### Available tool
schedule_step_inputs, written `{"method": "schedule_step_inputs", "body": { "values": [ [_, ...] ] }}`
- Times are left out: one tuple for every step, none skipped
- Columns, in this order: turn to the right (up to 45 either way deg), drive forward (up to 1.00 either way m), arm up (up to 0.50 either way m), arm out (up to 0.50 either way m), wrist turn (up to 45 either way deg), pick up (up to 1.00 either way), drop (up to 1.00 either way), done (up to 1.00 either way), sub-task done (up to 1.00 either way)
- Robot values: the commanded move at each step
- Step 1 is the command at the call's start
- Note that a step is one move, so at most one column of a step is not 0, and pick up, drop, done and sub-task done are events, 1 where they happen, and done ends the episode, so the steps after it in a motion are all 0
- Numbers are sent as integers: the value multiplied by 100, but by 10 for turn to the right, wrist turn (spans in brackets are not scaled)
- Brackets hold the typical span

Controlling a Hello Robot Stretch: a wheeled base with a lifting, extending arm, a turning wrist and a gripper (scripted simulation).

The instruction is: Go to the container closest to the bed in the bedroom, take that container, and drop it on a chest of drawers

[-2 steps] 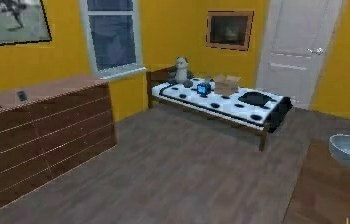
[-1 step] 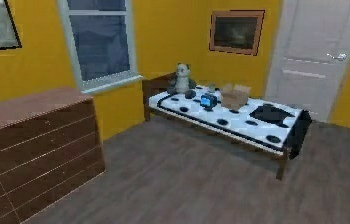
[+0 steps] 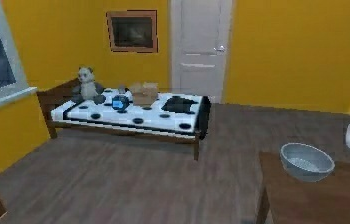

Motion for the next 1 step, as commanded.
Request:
{"method": "schedule_step_inputs", "body": {
  "values": [
    [30, 0, 0, 0, 0, 0, 0, 0, 0]
  ]
}}
